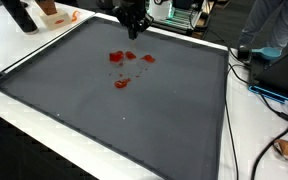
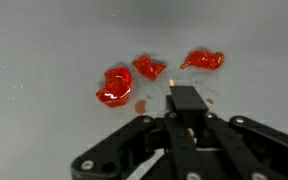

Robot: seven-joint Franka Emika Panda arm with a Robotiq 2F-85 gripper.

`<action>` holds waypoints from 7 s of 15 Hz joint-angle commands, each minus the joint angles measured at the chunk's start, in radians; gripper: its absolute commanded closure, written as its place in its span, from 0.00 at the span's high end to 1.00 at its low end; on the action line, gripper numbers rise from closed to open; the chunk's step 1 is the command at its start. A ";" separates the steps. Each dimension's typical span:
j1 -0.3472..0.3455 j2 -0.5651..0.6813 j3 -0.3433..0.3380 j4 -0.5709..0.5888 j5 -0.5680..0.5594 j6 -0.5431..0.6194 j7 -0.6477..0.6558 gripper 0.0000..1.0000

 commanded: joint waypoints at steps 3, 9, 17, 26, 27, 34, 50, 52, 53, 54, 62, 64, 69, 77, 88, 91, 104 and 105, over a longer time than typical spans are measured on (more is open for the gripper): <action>-0.030 -0.123 0.018 -0.113 0.089 0.070 -0.148 0.03; -0.034 -0.191 0.017 -0.160 0.161 0.107 -0.243 0.03; -0.030 -0.183 0.015 -0.135 0.153 0.092 -0.251 0.12; -0.067 -0.126 -0.015 -0.077 0.175 0.111 -0.214 0.03; -0.078 -0.110 -0.022 -0.062 0.176 0.116 -0.215 0.03; -0.159 0.015 -0.056 -0.005 0.262 0.165 -0.244 0.03; -0.231 0.047 -0.087 -0.026 0.309 0.175 -0.245 0.03; -0.237 0.045 -0.088 -0.027 0.318 0.166 -0.251 0.03; -0.240 0.045 -0.087 -0.027 0.324 0.158 -0.255 0.03; -0.243 0.046 -0.086 -0.026 0.329 0.152 -0.259 0.03; -0.247 0.068 -0.087 -0.024 0.370 0.138 -0.269 0.03; -0.243 0.076 -0.088 -0.031 0.362 0.180 -0.264 0.03; -0.239 0.107 -0.090 -0.036 0.343 0.252 -0.244 0.03; -0.241 0.143 -0.090 -0.020 0.341 0.208 -0.232 0.03; -0.245 0.110 -0.099 -0.006 0.339 0.165 -0.216 0.03; -0.246 0.091 -0.103 0.008 0.340 0.150 -0.218 0.03; -0.258 -0.052 -0.119 0.068 0.364 0.043 -0.261 0.03; -0.259 -0.063 -0.120 0.071 0.365 0.033 -0.266 0.03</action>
